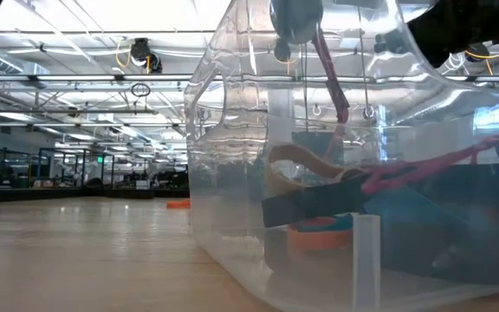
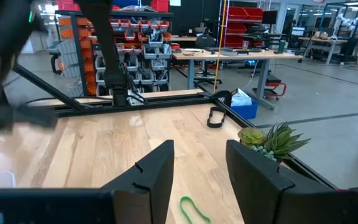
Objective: Pick and place rubber bands into bin
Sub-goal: Put the orange rubber band into the transparent container
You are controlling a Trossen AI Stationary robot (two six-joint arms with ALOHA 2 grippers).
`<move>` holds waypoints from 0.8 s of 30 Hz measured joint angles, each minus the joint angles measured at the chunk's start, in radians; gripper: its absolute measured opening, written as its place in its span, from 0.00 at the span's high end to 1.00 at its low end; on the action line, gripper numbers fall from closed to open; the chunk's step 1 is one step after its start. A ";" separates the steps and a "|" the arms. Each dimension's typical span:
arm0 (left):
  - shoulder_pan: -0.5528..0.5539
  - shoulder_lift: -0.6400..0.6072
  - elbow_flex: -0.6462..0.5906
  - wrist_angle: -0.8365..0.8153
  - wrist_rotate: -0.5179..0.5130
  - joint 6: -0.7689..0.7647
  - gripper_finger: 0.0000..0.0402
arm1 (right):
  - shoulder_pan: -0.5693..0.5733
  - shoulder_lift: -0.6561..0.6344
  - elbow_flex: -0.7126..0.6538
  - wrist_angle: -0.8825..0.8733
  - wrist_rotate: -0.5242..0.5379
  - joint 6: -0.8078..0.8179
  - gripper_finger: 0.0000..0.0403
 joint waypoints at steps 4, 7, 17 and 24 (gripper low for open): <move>0.016 -0.118 0.000 0.027 0.000 -0.005 0.58 | 0.000 0.000 0.000 0.000 0.000 -0.001 0.64; 0.021 -0.199 0.000 0.054 0.000 0.027 0.58 | 0.000 0.000 0.000 0.001 0.000 -0.030 0.64; 0.027 -0.401 0.002 0.015 -0.089 0.301 0.58 | 0.000 0.000 0.000 0.005 0.003 -0.077 0.64; 0.104 -0.494 0.002 -0.486 -0.373 0.109 0.58 | 0.000 0.000 0.000 0.005 0.007 -0.079 0.64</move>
